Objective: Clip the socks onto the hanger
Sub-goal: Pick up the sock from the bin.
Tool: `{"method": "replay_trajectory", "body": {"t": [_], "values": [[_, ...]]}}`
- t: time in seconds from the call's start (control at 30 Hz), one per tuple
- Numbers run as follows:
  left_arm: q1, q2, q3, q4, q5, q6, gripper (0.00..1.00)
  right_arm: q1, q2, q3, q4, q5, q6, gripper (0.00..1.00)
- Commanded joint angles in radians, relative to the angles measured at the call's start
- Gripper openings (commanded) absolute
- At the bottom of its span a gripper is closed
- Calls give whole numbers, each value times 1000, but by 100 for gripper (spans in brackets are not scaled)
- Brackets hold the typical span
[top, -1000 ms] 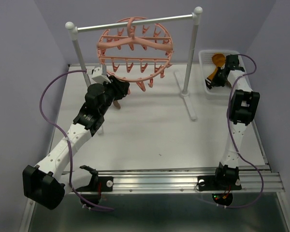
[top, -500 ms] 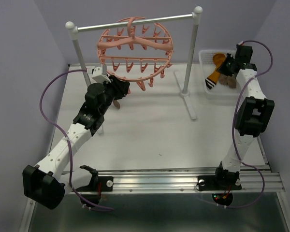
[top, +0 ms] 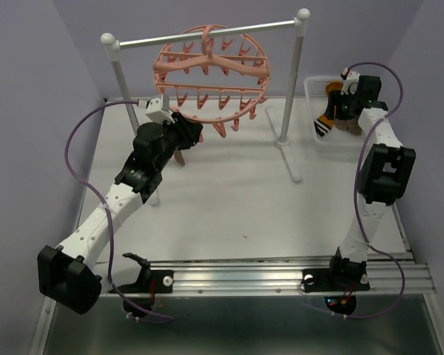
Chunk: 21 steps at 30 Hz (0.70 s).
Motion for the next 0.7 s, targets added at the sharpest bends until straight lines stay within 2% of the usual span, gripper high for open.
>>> {"method": "replay_trajectory", "body": {"t": [0.0, 0.03, 0.17, 0.33, 0.43, 0.67], "values": [[-1, 0, 79, 91, 28, 54, 0, -7, 91, 55, -97, -46, -426, 68], [-3, 3, 85, 86, 31, 62, 0, -7, 103, 73, -104, -49, -499, 74], [-3, 14, 89, 81, 44, 77, 0, -7, 160, 125, -183, -106, -671, 80], [-6, 32, 92, 78, 53, 104, 0, -7, 207, 161, -228, -114, -842, 80], [-6, 51, 96, 80, 56, 109, 0, -7, 239, 202, -297, -149, -920, 80], [-7, 94, 127, 78, 70, 140, 0, 3, 338, 326, -373, -192, -974, 80]]}}
